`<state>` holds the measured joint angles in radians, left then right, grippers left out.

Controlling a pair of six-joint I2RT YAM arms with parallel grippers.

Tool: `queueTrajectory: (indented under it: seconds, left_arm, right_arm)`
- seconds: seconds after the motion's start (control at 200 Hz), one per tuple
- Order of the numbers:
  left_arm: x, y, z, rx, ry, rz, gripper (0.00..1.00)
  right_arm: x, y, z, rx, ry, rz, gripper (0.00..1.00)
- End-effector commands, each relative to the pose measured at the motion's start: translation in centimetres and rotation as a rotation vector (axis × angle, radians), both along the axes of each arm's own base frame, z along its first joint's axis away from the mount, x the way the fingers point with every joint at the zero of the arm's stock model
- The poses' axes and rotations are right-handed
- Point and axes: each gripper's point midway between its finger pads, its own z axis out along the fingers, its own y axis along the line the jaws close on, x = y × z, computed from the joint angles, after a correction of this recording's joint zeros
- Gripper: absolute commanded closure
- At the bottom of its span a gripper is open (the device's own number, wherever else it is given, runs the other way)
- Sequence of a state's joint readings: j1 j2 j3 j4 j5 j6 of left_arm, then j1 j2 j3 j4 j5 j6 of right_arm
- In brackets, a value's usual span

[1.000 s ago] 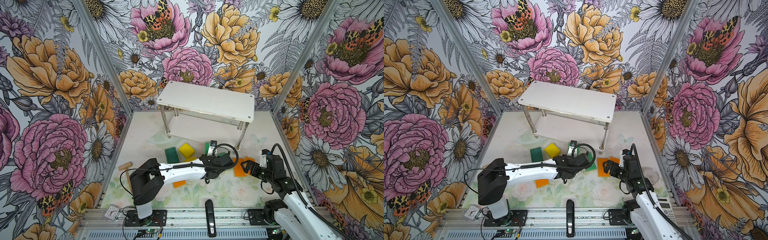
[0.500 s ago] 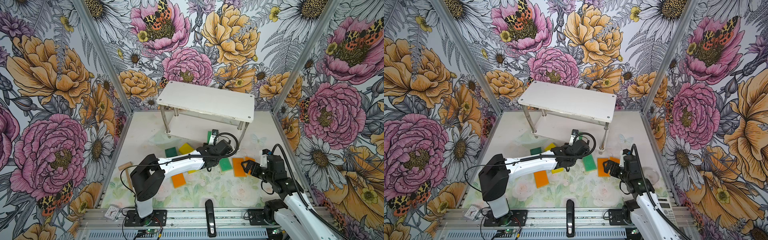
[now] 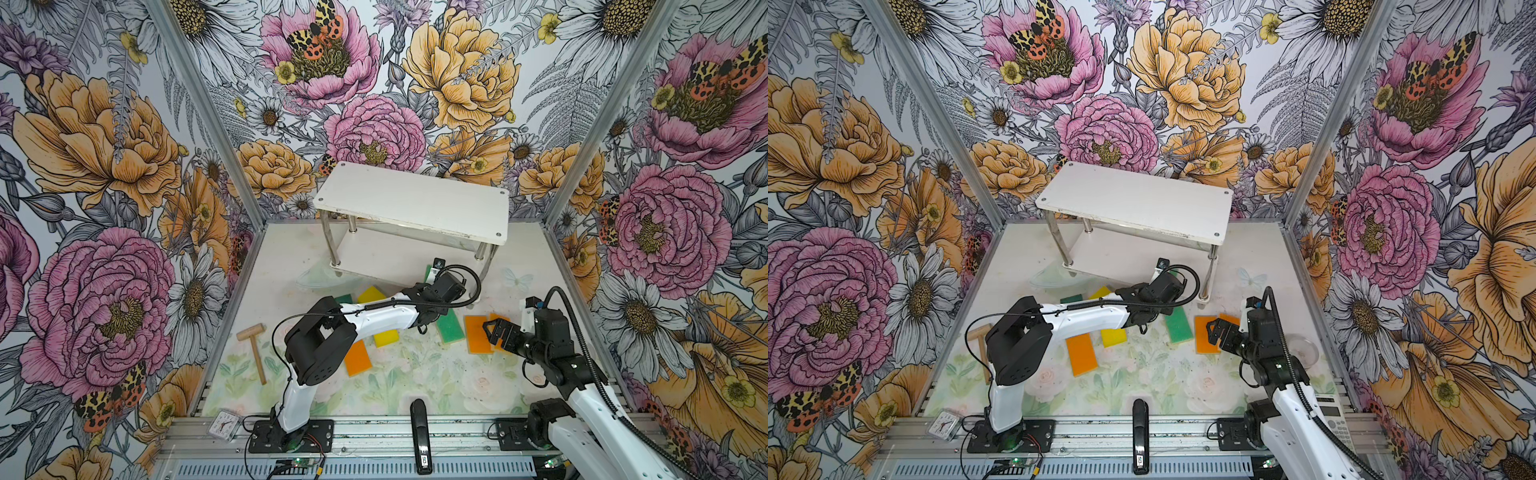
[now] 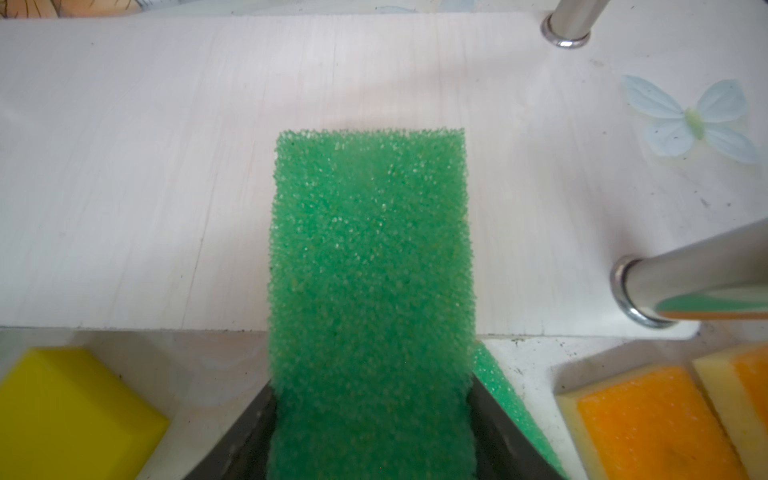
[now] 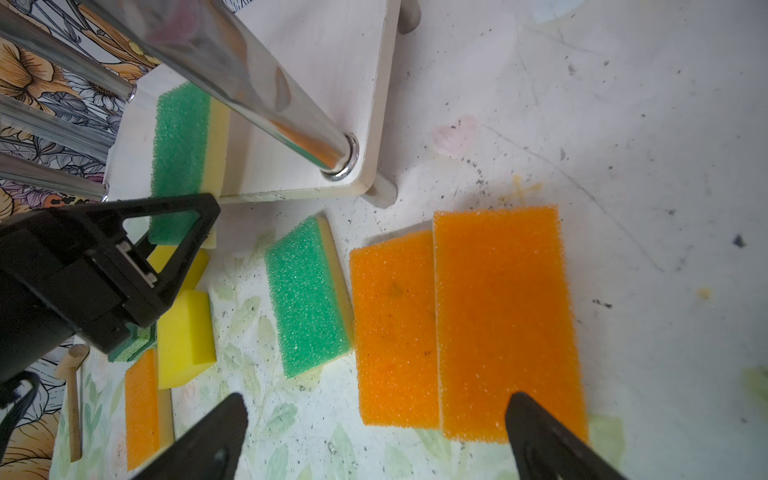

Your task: Place and organize the cleaning sponges onto the shelf

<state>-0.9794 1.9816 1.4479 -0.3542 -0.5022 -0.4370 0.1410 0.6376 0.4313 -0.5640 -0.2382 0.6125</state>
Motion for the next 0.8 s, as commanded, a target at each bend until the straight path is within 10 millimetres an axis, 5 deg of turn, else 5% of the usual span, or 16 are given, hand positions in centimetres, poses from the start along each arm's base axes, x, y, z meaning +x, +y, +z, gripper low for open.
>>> queueTrajectory:
  seconds: [0.0,0.791]
  left_arm:
    - [1.0,-1.7,1.8,-0.047,-0.039,-0.045,0.38]
    - [5.4,-4.0,1.8,-0.034,-0.118,-0.030,0.38]
  right_arm:
    - [0.9,0.0,2.0,-0.009,-0.066,-0.004,0.01]
    - [0.5,-0.2,1.3,-0.008,-0.064,-0.009,0.01]
